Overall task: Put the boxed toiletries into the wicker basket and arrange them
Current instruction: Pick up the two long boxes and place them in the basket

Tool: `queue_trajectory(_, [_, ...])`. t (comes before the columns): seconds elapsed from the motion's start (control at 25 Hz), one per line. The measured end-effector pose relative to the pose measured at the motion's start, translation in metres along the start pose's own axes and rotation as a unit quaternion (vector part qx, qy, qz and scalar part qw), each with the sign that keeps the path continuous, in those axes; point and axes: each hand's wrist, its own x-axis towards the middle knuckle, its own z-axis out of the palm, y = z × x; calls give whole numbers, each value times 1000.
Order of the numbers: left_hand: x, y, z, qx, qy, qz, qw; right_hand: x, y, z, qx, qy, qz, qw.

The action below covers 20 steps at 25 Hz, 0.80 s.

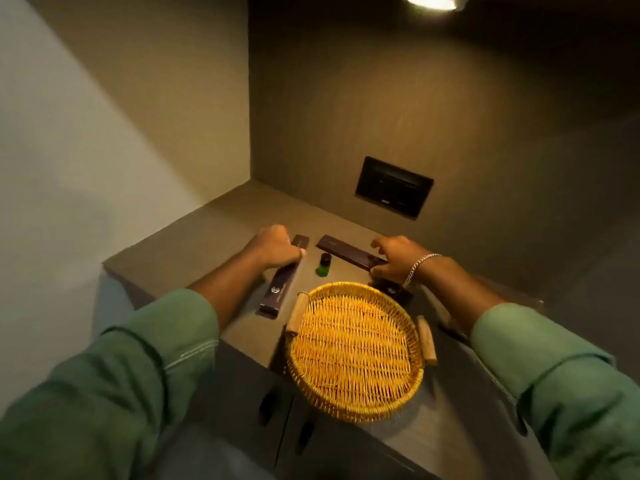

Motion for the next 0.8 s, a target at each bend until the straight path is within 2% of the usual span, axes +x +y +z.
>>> queue_trajectory(0.08, [5, 4, 5, -14, -22, -37, 999, 18, -1, 3, -10, -21, 1, 1000])
queue_trajectory(0.28, [20, 15, 15, 124, -44, -23, 991, 39, 4, 8, -5, -41, 7, 999])
queue_trajectory(0.4, [31, 26, 2, 73, -24, -1, 997, 30, 7, -1, -23, -3, 5, 1000])
queue_trajectory(0.52, [37, 50, -31, 7, 51, 53, 997, 9, 11, -27, -14, 74, 7, 997])
queue_trajectory(0.64, [30, 86, -67, 0, 132, 142, 981, -25, 2, -55, 38, 150, 14, 988])
queue_trajectory(0.72, [11, 100, -73, -13, 141, 183, 973, -50, -11, -63, 74, 164, 20, 983])
queue_trajectory(0.8, [-13, 103, -58, -17, 105, 207, 973, -76, -25, -61, 106, 138, 42, 984])
